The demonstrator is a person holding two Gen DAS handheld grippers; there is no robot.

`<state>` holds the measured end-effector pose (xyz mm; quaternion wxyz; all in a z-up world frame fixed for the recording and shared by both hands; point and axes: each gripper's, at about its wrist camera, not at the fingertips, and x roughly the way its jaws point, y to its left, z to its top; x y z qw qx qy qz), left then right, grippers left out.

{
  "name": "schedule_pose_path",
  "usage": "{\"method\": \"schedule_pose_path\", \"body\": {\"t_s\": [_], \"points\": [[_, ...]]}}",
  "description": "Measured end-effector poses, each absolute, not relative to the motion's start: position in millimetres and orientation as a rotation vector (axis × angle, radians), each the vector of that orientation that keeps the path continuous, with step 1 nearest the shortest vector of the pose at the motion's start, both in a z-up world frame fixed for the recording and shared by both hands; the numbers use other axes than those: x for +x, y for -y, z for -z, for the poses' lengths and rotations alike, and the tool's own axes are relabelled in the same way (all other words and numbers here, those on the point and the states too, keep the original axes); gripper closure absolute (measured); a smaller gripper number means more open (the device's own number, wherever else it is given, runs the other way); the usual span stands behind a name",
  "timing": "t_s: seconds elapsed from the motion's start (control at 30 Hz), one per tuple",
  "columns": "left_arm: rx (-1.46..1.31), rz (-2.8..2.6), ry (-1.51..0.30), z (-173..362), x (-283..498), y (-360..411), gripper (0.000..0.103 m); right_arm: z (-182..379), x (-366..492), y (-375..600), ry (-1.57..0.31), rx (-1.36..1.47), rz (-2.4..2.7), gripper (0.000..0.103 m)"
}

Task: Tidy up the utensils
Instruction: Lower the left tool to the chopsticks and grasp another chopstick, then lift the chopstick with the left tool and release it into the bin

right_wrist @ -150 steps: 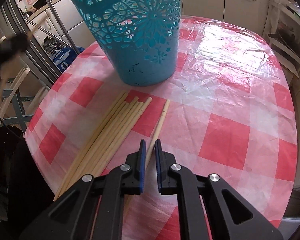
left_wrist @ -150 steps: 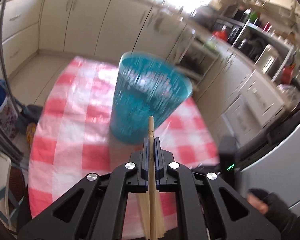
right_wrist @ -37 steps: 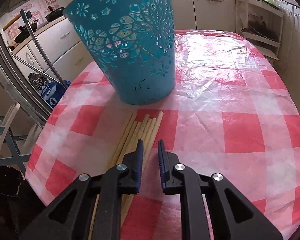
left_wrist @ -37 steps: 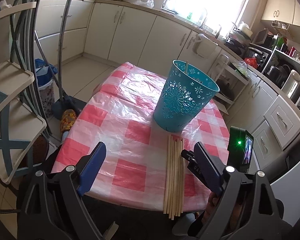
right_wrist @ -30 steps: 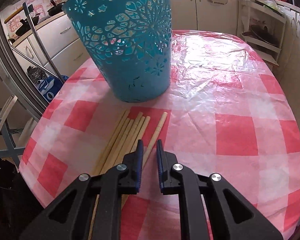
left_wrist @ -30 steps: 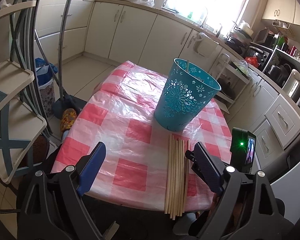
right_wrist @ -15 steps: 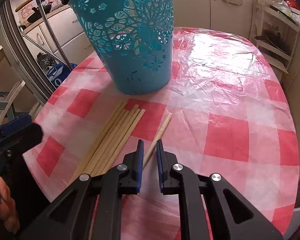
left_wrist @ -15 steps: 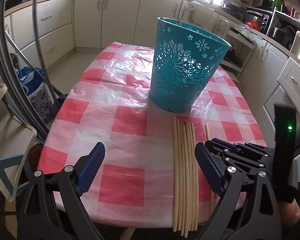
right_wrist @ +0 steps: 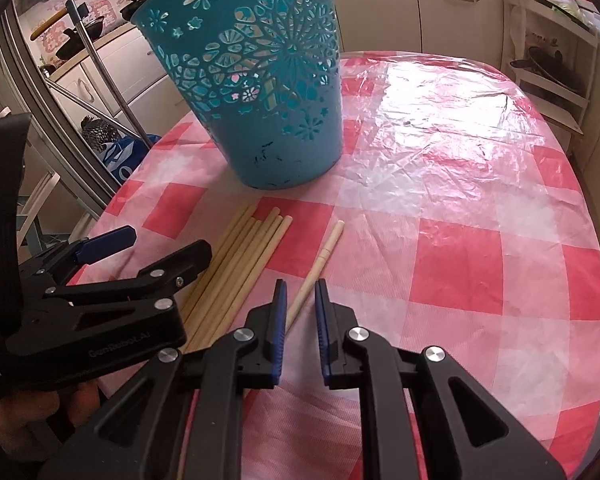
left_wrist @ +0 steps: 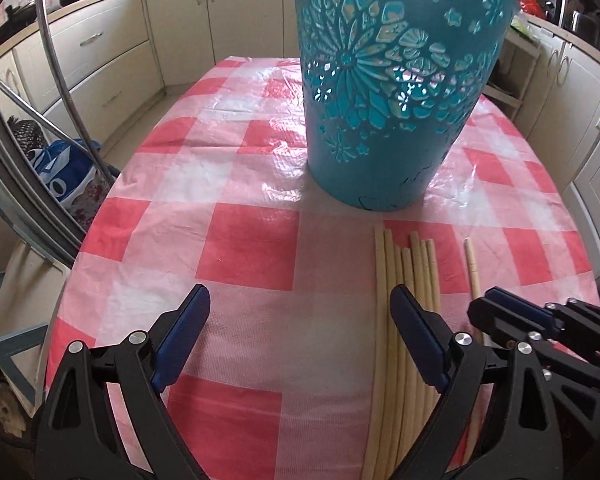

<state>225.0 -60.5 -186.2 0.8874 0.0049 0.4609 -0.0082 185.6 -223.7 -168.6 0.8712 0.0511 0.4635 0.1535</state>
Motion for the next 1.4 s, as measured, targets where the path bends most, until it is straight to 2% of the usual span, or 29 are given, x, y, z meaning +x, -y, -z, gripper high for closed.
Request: {"method": "schedule_pose_path", "body": {"t_s": [0.33,0.4,0.67,0.77,0.83,0.9,1.07,1.2,1.27,1.3,1.4], "points": [[0.046,-0.004,-0.964,192,233,60,0.016,167,184,214,-0.967,0.085,-0.331,0.074],[0.045,0.004,-0.961,192,233,60,0.019,167,184,213,-0.965,0.084,-0.332,0.074],[0.07,0.078,-0.956,186,234,68,0.051,168,186,208,-0.946,0.06,-0.308,0.073],[0.077,0.113,-0.959,185,236,73,0.071,169,187,206,-0.942,0.036,-0.305,0.073],[0.08,0.136,-0.962,184,236,76,0.09,168,187,202,-0.942,0.013,-0.303,0.073],[0.066,0.157,-0.97,184,235,76,0.098,168,188,201,-0.943,0.005,-0.305,0.074],[0.023,0.17,-0.994,184,232,70,0.097,168,190,207,-0.948,0.035,-0.285,0.074],[0.018,0.178,-1.022,183,240,71,0.093,168,189,209,-0.947,0.036,-0.283,0.074],[0.044,0.18,-1.017,183,241,72,0.094,168,189,208,-0.943,0.024,-0.282,0.074],[0.051,0.187,-1.017,183,241,73,0.098,168,189,208,-0.943,0.025,-0.282,0.074],[0.024,0.211,-1.016,178,235,69,0.098,169,189,208,-0.943,0.028,-0.282,0.074]]}}
